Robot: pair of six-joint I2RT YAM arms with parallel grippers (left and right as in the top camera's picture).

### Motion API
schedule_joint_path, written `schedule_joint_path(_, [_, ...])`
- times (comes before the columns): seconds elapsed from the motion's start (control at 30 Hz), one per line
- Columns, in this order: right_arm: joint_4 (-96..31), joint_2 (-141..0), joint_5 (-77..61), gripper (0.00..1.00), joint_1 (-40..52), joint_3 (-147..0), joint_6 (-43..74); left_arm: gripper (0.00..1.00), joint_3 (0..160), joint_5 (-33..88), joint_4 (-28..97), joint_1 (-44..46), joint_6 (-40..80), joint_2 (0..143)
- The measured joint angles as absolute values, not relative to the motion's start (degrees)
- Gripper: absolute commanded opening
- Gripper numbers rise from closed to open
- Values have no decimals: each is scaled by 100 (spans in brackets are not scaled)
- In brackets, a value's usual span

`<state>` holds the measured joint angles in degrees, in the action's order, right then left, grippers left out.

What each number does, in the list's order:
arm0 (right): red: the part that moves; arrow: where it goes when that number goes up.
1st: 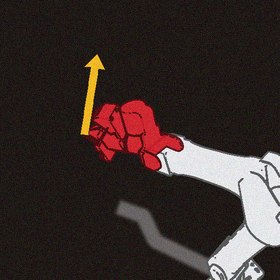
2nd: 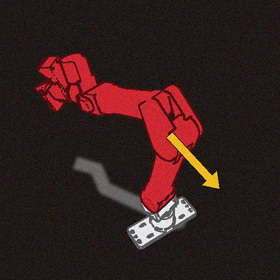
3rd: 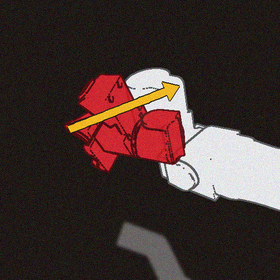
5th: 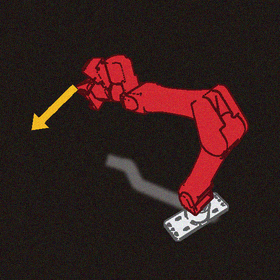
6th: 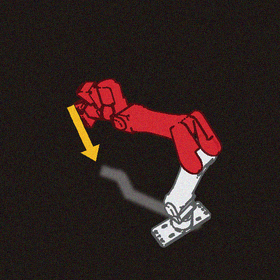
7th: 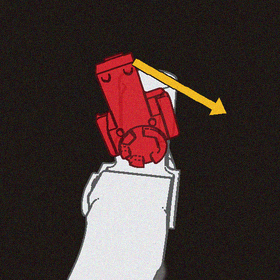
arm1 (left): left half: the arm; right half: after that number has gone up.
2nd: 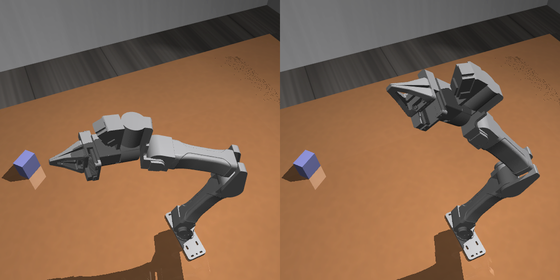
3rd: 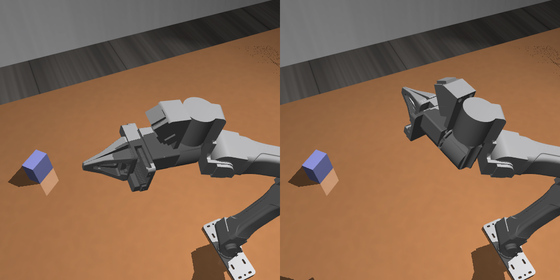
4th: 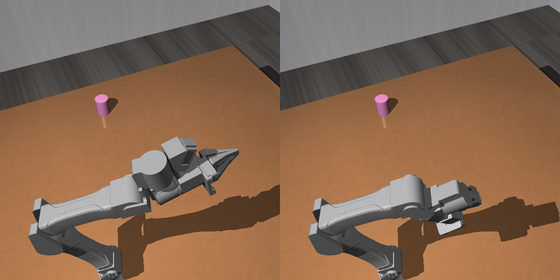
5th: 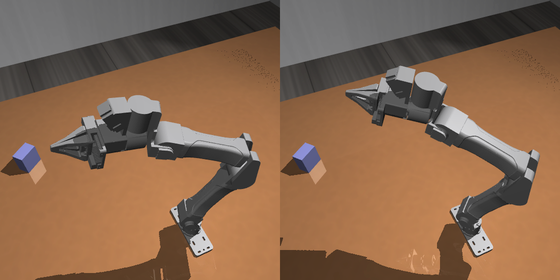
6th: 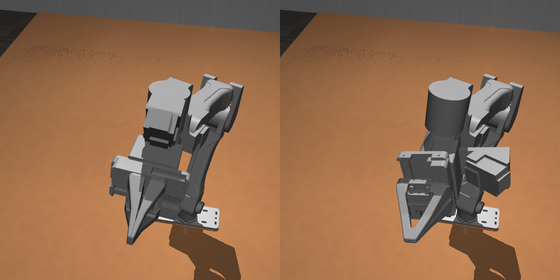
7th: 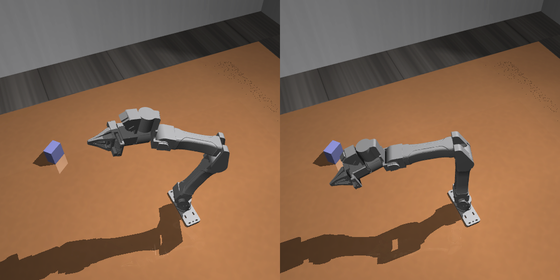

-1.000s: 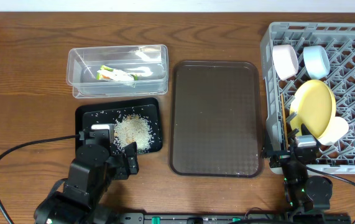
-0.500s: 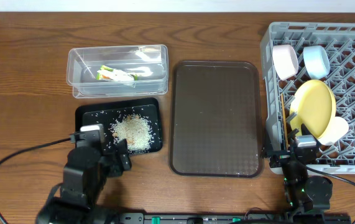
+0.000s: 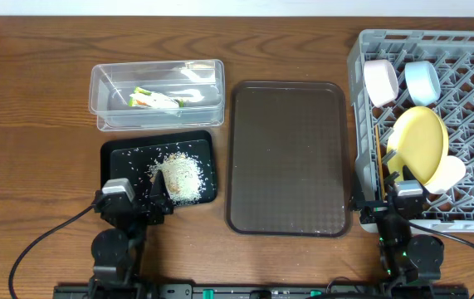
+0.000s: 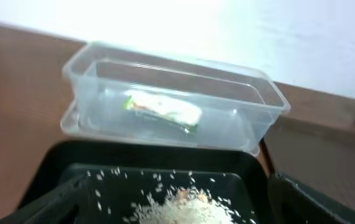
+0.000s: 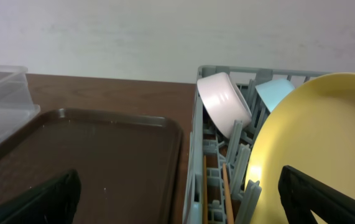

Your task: Sort waste into correct bins and load items into the dishwasher rack

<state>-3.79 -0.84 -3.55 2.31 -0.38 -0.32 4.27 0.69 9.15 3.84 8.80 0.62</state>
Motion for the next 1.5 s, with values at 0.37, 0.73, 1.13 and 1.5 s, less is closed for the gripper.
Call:
schedule_joint_path(0.37, [-381, -84, -338, 99, 261, -38, -32, 92, 263, 311, 388, 384, -158, 60])
schedule_joint_path(0.73, [-381, -84, -338, 99, 261, -38, -32, 92, 82, 375, 119, 386, -193, 58])
schedule_joint_path(1.13, [-381, -84, -338, 99, 261, -38, -32, 92, 82, 375, 121, 386, -193, 58])
schedule_joint_path(1.5, [-381, -84, -338, 99, 261, -38, -32, 92, 82, 375, 121, 386, -193, 58])
